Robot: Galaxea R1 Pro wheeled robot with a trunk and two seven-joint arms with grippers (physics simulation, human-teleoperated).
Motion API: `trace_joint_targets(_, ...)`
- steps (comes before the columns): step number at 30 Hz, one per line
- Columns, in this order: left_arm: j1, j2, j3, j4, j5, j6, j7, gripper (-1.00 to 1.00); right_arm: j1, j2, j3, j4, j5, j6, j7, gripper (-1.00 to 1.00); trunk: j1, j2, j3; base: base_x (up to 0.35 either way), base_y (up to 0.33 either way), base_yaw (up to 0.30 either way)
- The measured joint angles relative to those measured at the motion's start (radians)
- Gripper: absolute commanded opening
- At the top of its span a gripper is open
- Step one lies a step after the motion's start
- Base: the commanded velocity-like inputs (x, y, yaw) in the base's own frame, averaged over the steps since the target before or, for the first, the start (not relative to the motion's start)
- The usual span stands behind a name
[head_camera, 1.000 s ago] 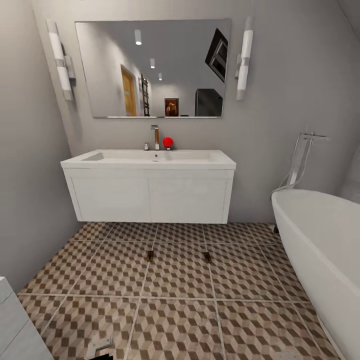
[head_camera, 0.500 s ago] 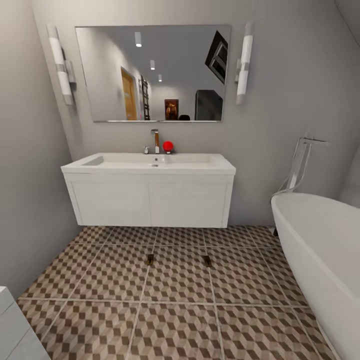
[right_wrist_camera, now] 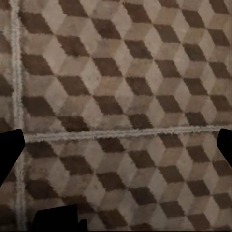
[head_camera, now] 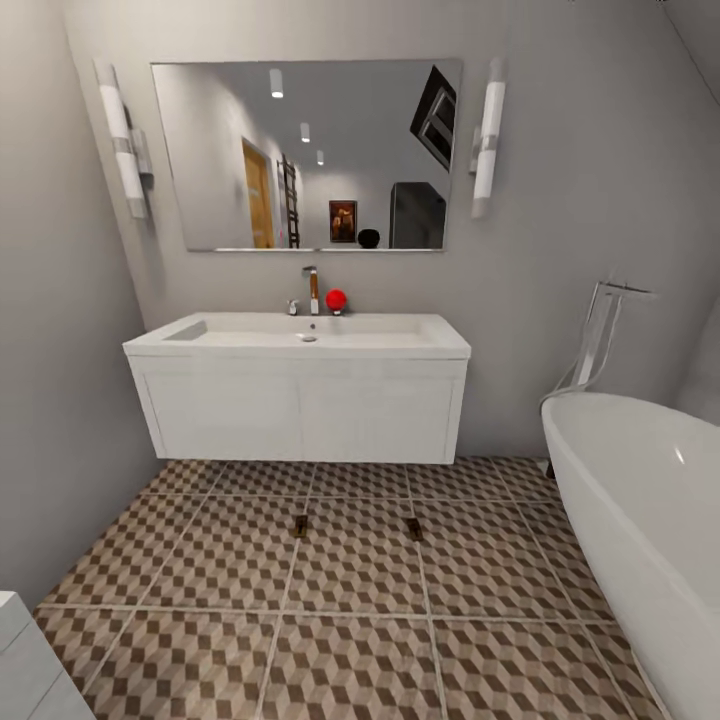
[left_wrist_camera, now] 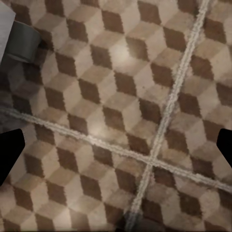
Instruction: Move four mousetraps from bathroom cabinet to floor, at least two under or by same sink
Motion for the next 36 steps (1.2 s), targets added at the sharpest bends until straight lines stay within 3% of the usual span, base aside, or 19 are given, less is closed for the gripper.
trace_joint_targets(12, 0.014, -0.001, 0.000, 0.000, 0.000, 0.001, 0.000, 1.00, 0.001, -0.003, 0.000, 0.000, -0.036, 0.001, 0.000, 1.00, -0.046, 0.084, 0.038, 0.000, 0.000, 0.000)
trace_joint_targets(36, 0.082, -0.004, 0.000, 0.000, 0.000, 0.003, -0.001, 1.00, 0.066, -0.001, 0.001, 0.000, -0.041, 0.000, 0.000, 1.00, -0.138, 0.252, 0.113, 0.000, 0.000, 0.000)
